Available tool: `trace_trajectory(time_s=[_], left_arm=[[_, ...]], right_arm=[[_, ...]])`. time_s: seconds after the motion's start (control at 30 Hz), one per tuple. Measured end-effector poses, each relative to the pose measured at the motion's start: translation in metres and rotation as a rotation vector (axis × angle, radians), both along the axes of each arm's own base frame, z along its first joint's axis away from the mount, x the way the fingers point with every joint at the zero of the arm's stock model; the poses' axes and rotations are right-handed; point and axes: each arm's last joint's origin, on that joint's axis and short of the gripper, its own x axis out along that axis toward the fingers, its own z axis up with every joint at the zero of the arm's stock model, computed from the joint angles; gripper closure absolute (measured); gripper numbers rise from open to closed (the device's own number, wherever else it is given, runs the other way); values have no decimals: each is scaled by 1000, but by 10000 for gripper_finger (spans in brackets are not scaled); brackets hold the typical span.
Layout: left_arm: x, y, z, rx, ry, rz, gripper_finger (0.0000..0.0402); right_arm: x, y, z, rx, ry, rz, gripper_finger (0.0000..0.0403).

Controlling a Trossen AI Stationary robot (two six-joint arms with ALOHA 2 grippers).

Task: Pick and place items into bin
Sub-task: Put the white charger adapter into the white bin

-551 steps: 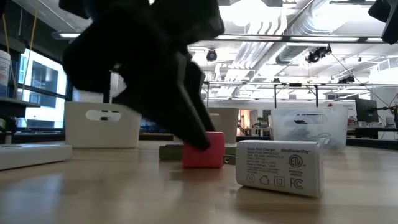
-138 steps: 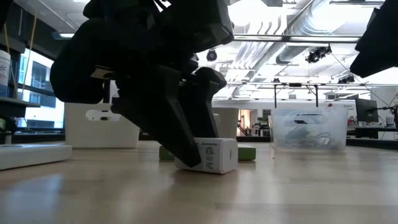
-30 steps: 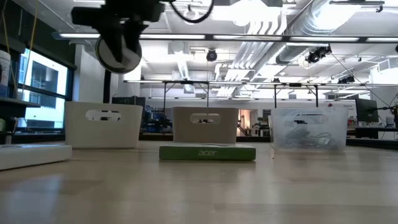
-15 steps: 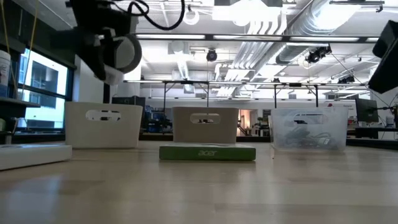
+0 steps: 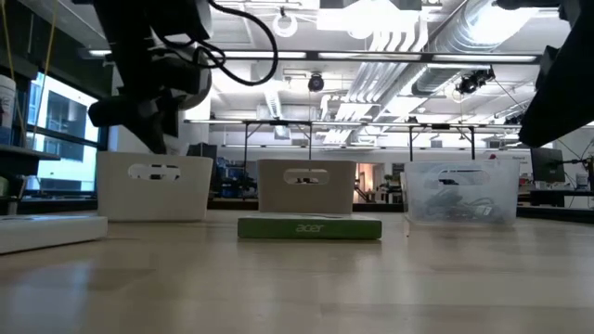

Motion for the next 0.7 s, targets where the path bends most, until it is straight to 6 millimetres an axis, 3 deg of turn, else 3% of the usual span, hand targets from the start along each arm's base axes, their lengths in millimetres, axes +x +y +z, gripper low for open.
trace_trajectory(time_s=[0.33,0.7], left_arm=[[-4,23,-2,-116,-12,87,213],[-1,25,-2,-157,-33,54,206]], right_arm=[[7,-7,0,6,-4,-31,263],[7,-8,0,-2,-11,-37,263]])
